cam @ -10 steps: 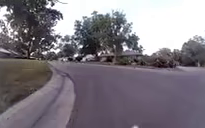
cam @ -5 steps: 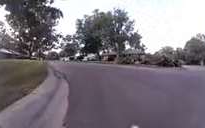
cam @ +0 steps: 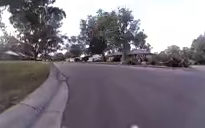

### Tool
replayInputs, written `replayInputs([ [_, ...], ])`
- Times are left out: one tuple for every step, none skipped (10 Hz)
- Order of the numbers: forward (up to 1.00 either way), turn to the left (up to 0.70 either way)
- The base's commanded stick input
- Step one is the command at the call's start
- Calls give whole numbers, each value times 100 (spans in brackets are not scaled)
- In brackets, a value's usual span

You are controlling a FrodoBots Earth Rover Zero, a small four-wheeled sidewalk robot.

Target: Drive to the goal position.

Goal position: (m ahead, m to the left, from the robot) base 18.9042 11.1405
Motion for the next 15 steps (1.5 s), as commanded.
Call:
replayInputs([
  [100, 2],
  [100, 0],
  [100, 0],
  [100, 10],
  [100, 25],
  [100, 38],
  [100, 40],
  [100, 40],
  [100, 14],
  [100, 0],
  [100, 0],
  [100, 0],
  [100, 0],
  [100, 0],
  [100, 0],
])
